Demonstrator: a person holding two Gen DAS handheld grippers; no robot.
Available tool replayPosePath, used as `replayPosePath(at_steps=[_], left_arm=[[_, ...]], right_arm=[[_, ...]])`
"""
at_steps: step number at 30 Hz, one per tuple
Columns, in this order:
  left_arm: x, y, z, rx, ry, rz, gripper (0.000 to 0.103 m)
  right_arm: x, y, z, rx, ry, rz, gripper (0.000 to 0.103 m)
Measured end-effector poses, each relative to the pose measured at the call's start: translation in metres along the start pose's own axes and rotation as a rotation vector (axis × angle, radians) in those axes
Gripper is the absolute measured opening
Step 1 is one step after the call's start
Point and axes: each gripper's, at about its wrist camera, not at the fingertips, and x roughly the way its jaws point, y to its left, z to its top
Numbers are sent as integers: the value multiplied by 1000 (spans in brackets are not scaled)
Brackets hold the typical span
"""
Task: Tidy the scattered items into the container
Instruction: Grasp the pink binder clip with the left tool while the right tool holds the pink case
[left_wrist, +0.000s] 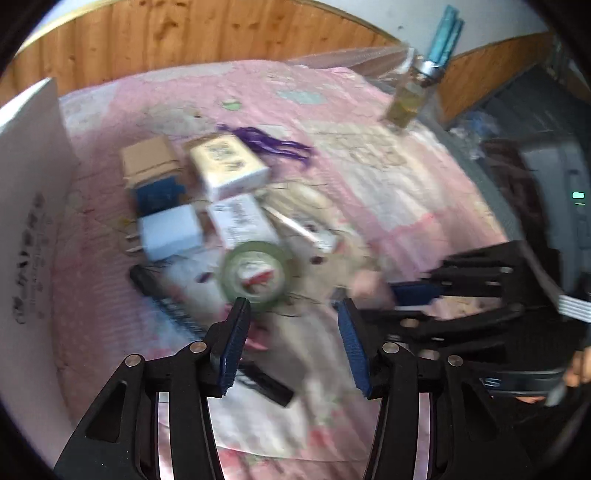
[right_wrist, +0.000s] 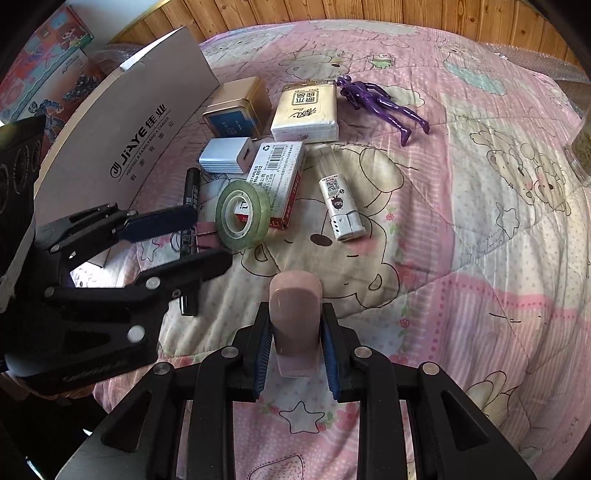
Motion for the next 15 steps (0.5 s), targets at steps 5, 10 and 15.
replayPosePath(at_steps=[5, 10, 15], left_arm=[[-7, -2, -1, 50, -39, 129, 53], [8, 12, -6, 56, 0, 193, 53], [25, 10, -19, 116, 55, 224, 40]], right_arm=[[-5, -4, -4, 16, -5, -4, 27], [-5, -4, -5, 14, -2, -9, 27], [-2, 0, -3, 7, 9, -21, 26]])
